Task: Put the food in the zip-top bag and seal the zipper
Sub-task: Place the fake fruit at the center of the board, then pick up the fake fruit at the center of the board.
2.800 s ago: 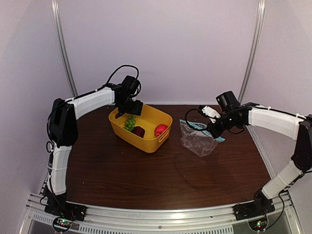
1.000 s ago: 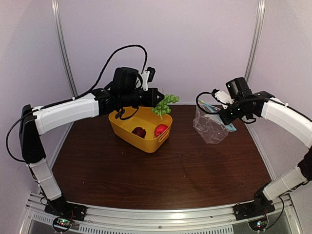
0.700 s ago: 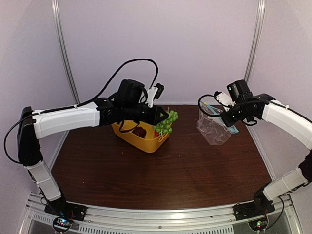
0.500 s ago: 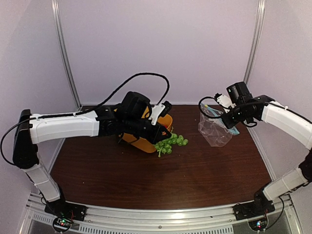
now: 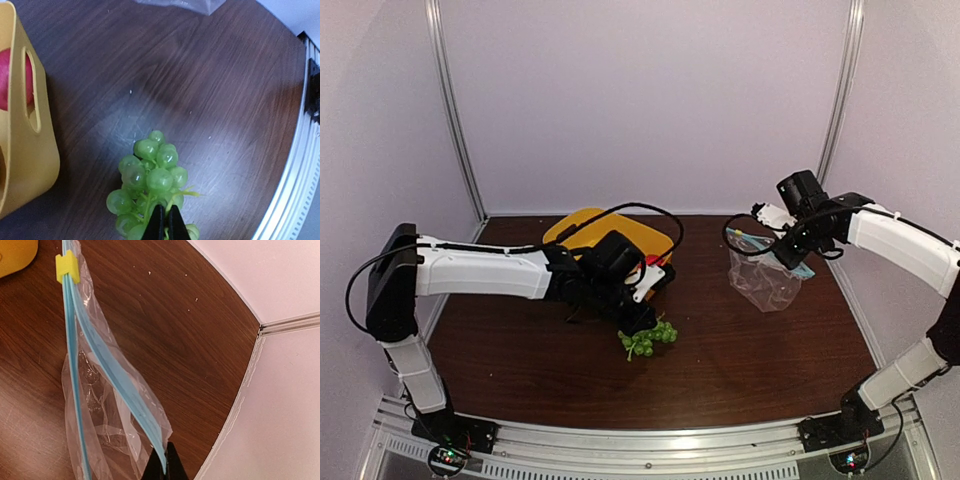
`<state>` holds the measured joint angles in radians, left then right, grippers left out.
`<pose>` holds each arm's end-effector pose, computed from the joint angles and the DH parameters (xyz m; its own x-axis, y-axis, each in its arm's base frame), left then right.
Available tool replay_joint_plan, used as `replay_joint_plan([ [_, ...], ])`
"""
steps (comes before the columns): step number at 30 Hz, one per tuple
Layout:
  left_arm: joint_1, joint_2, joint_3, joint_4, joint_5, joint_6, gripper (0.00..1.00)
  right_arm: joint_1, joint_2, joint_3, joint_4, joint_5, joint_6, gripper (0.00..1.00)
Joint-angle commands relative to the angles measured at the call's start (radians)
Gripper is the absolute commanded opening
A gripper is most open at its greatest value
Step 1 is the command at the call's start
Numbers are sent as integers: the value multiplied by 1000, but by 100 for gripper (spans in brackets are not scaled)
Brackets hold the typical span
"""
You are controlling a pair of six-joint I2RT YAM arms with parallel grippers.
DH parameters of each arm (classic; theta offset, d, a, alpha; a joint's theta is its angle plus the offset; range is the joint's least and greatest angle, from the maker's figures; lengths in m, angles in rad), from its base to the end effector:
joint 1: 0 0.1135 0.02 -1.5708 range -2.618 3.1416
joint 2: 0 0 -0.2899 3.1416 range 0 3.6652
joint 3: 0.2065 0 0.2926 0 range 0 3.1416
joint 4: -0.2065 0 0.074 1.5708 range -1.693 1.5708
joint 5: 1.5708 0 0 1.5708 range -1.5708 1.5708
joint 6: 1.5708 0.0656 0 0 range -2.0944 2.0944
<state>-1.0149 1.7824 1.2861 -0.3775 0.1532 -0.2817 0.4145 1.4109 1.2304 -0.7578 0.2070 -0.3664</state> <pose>0.2292 -0.3879 0.2069 -0.6364 0.5038 -0.5841 0.7436 0.6021 -0.2908 0.3240 0.1278 0.2958 -0.5879 -0.6417 -0.4925 -0.5286 0.7656 -0.3666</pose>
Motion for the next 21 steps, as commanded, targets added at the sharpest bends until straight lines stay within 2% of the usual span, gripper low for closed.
replay_joint_plan([
  [1, 0, 43, 34, -78, -23, 4, 20, -4, 6, 16, -64, 49, -85, 0],
  [3, 0, 61, 49, -98, -29, -3, 36, -1, -7, 2, -69, 16, -85, 0],
  [5, 0, 85, 70, -125, -29, -2, 47, 6, -11, -11, -78, -13, -78, 0],
  [8, 0, 125, 106, -172, -42, 4, 56, 15, -18, -30, -80, -34, -62, 0],
  [12, 0, 186, 153, -260, -34, 12, 59, 27, -21, -37, -89, -49, -51, 0],
  [17, 0, 240, 153, -284, -35, -4, 60, 32, -29, -45, -66, -59, -13, 0],
  [20, 0, 262, 162, -275, -33, -13, 51, 32, -34, -49, -53, -52, -4, 0],
  [21, 0, 261, 168, -275, -38, -14, 44, 31, -36, -48, -51, -37, -4, 0],
])
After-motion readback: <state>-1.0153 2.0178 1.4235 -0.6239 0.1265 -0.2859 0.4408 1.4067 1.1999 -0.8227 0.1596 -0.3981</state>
